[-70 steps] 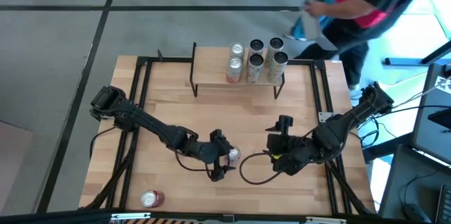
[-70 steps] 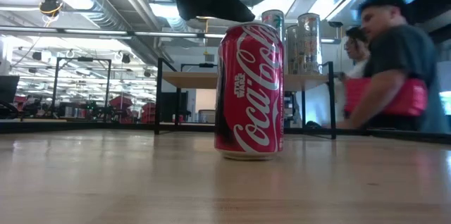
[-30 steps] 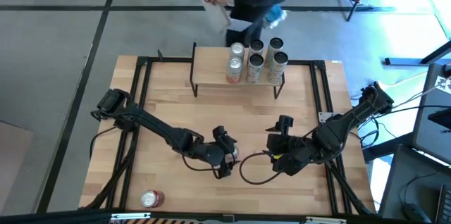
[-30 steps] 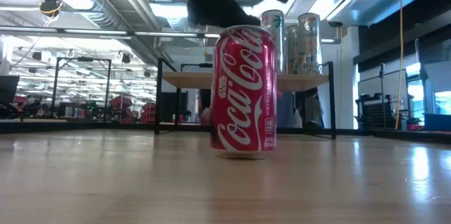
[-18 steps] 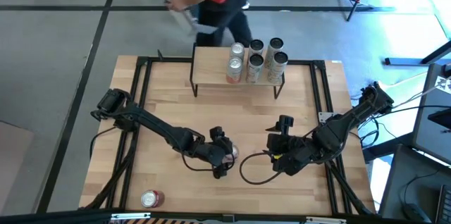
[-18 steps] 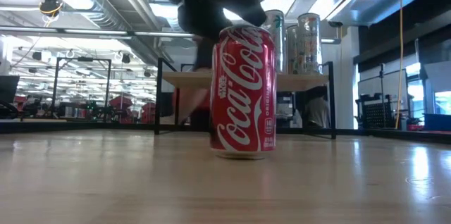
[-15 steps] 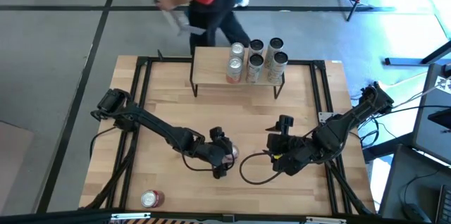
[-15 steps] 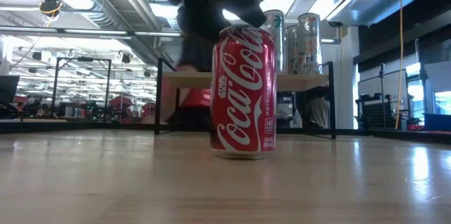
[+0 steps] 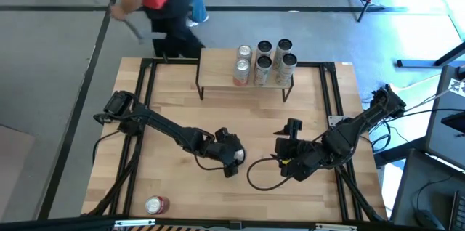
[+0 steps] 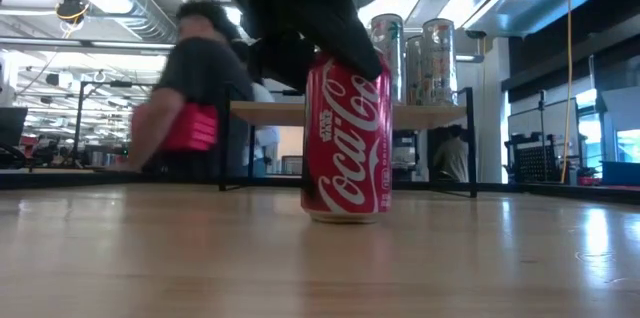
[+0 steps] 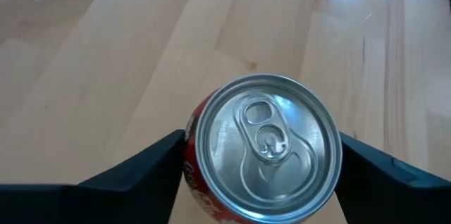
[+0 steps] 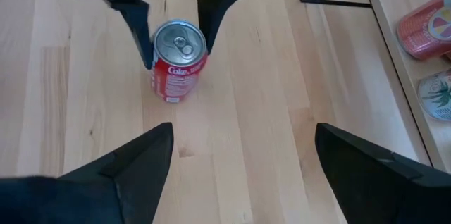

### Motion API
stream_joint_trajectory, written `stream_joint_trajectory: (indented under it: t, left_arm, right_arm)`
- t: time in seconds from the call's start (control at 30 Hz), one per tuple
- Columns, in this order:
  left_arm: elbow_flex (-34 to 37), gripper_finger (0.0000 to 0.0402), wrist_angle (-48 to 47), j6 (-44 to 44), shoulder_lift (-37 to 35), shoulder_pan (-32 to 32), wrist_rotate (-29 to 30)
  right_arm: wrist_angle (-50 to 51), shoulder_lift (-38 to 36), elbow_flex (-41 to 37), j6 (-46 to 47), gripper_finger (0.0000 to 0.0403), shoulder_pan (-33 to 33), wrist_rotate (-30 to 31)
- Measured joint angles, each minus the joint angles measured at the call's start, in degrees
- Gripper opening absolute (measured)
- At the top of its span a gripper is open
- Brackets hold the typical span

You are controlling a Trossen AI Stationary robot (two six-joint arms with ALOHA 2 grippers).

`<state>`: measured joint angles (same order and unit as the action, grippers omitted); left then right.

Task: Place canned beverage on shelf
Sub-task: Put the right red soda can on the shelf

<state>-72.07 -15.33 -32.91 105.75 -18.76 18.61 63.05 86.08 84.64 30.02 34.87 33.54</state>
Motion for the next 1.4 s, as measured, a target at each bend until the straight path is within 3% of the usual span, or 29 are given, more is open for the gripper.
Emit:
stream_joint_trajectory:
  t: [0.1,0.37,0.53,0.7,0.87,1.0,1.23,1.4]
  left_arm:
    - [0.0,0.0263,0.1,-0.2,0.0,0.1,-0.1]
    - [-4.1,0.0262,-5.6,1.8,-8.7,2.1,-0.5]
    - [-8.6,0.0262,-14.5,8.5,-15.4,7.0,-2.8]
    - [-13.8,0.0262,-22.0,16.4,-21.9,17.0,-9.0]
    - [-16.8,0.0262,-30.9,25.4,-23.3,31.3,-19.9]
    - [-18.0,0.0262,-30.6,33.0,-23.7,43.0,-29.1]
    - [-17.9,0.0262,-30.6,42.1,-19.0,57.7,-37.9]
    - [-17.9,0.0262,-27.7,45.1,-13.6,62.6,-42.3]
  right_arm:
    - [0.0,0.0,0.0,-0.1,0.0333,0.0,0.0]
    - [0.5,-2.4,0.0,-2.2,0.0333,-0.8,0.9]
    - [0.5,-6.8,0.1,-5.1,0.0333,-5.9,1.1]
    - [0.6,-10.3,0.1,-9.8,0.0333,-13.2,0.9]
    - [0.7,-11.8,0.1,-13.2,0.0333,-20.7,-0.6]
    - [1.7,-11.8,0.1,-13.7,0.0333,-25.3,-3.1]
    - [1.9,-11.8,0.1,-13.7,0.0333,-29.1,-3.6]
    - [1.9,-11.8,0.1,-13.3,0.0333,-31.0,-3.7]
